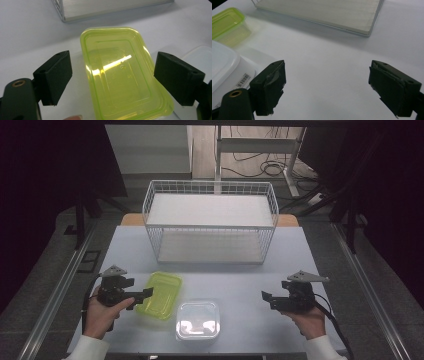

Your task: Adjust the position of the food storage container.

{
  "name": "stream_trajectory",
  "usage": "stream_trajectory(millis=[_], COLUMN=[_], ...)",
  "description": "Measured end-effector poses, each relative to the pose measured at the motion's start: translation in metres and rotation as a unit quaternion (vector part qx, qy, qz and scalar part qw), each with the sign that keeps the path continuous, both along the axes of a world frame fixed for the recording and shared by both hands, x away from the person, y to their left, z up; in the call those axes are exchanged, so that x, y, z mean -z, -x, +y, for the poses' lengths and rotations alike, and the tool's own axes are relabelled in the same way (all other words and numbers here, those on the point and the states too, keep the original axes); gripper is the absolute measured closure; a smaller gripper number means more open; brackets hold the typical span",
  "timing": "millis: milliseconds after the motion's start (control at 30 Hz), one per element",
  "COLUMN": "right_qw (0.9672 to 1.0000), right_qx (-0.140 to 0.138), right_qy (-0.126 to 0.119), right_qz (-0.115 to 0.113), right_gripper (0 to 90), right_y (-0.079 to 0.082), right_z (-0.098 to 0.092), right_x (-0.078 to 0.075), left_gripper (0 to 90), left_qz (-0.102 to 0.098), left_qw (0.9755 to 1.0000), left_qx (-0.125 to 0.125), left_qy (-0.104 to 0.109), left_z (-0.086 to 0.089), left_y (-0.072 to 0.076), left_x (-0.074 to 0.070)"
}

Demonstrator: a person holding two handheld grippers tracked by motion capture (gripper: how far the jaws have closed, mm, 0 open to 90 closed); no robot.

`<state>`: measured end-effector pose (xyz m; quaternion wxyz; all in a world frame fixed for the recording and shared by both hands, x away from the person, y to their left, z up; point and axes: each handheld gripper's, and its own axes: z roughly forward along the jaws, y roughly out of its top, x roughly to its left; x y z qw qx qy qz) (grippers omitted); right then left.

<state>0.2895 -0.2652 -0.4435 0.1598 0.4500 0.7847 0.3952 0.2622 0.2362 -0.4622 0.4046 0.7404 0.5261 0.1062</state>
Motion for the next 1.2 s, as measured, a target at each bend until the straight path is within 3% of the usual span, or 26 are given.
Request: stream_trajectory(millis=[367,633,900,1067,1200], right_qw=[0.9996,0.9996,0.9996,0.9997,0.9998], right_qx=[0.002,0.004,0.003,0.002,-0.001], right_qy=[0.029,0.024,0.025,0.020,0.015], right_qz=[0.005,0.010,0.014,0.013,0.015], right_gripper=[14.2,14.2,14.2,14.2,14.2], right_y=[-0.002,-0.005,-0.007,-0.006,-0.005], right_z=[0.001,-0.001,0.000,0.002,0.004], right_x=[0.004,0.006,0.007,0.005,0.003], left_gripper=[14.0,15.6,19.8,20.4,32.1], left_qz=[-0.009,-0.009,0.005,-0.003,-0.006], left_qw=[0.9999,0.9999,0.9999,0.9997,0.9996], left_qx=[-0.002,0.007,0.012,0.025,0.027], left_qy=[0.005,0.002,-0.008,-0.008,-0.009], left_z=[0.001,-0.004,-0.008,-0.015,-0.018], left_y=[0.000,0.001,0.005,0.010,0.012], left_x=[-0.007,-0.013,-0.017,-0.025,-0.026])
